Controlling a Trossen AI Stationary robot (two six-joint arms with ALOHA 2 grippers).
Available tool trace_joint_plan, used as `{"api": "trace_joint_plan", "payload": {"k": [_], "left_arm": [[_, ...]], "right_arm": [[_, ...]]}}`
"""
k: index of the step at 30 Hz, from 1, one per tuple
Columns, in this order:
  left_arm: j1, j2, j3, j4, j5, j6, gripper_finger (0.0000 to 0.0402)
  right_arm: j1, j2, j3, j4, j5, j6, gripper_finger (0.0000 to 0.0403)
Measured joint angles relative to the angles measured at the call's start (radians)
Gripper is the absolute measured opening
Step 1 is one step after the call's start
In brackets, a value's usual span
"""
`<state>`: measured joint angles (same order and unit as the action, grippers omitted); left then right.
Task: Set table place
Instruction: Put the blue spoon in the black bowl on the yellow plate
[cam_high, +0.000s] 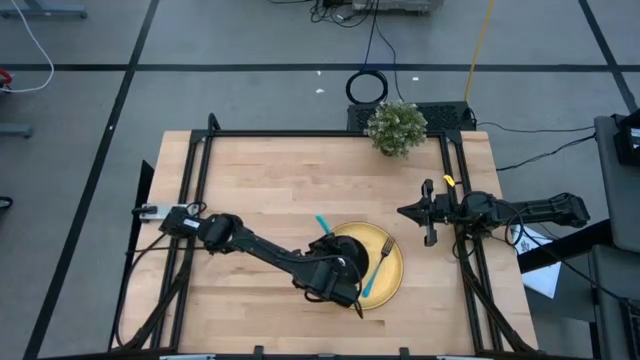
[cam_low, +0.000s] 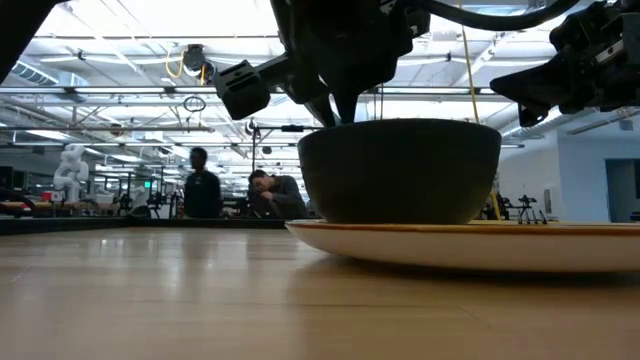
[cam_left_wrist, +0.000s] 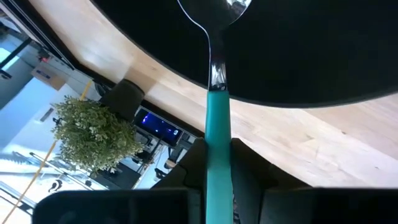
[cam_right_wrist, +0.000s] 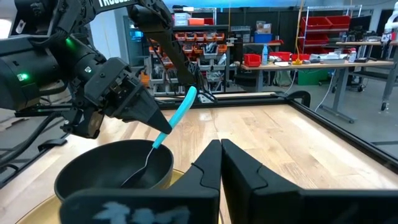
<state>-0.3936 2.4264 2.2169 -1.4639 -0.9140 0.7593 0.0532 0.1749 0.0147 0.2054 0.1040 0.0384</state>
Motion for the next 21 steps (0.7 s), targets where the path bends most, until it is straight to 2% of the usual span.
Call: {"api": "trace_joint_plan", "payload": {"k": [7,21], "left_arm": [[-0.001,0.0,0.0,-0.013,0.015,-0.003,0.0045],[0.002,0.0,0.0,-0.061,0.087,-0.116,0.0045]], "right_arm": [[0.0,0.0,0.0,0.0,0.0,0.003,0.0],[0.0,0.0,0.0,0.0,0.0,0.003,0.0]]}}
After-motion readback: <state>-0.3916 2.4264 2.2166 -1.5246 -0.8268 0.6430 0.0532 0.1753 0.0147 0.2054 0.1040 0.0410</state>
